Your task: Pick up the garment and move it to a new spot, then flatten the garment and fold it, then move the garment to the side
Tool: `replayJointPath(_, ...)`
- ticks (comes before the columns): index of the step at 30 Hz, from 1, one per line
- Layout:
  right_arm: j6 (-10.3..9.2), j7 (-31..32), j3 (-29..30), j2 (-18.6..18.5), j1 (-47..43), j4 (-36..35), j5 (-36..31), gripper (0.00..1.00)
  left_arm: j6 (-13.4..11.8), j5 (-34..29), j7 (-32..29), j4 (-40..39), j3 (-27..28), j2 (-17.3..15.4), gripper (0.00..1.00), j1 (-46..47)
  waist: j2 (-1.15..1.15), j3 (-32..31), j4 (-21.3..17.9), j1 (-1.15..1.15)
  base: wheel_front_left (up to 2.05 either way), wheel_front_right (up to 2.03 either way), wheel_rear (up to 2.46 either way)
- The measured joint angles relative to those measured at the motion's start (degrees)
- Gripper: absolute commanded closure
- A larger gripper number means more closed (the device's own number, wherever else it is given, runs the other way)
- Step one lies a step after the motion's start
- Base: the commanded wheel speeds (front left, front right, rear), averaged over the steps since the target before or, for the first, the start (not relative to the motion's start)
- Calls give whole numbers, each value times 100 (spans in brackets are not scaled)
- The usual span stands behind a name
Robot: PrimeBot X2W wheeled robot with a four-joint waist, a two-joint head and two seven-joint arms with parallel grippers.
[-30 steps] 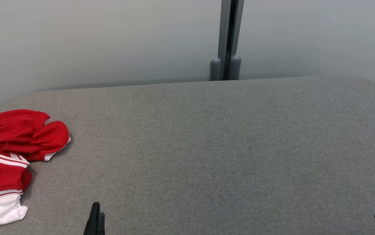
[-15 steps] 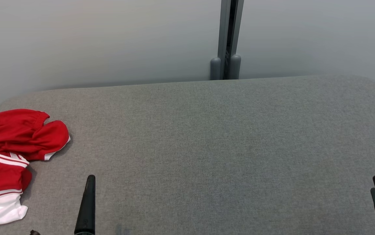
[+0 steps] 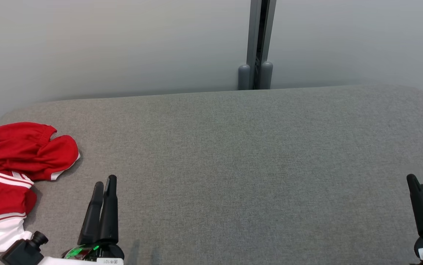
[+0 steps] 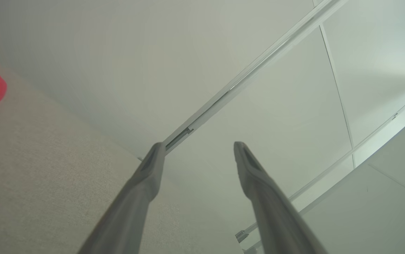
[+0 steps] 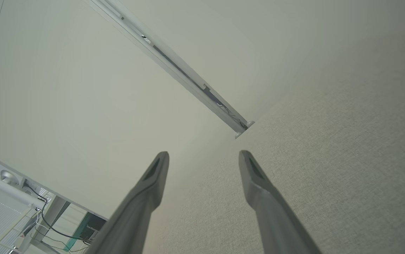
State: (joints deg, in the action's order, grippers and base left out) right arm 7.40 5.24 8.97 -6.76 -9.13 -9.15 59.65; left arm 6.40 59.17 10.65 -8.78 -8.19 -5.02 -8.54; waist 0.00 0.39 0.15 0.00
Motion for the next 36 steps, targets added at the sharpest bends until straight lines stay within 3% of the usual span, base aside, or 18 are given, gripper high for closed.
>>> replayJointPath(20, 1, -594, -602, -124, 572, 401, -2042, 0, -369, -2256, 121, 455, -169, -253, 0, 626, 0, -10, 4, 0, 0, 0, 0)
replayJointPath(36, 1, -962, -880, -116, 854, 996, -3115, 0, -589, -3145, 147, 1150, -127, -339, 0, 1006, 0, -23, -8, 0, 0, 0, 0)
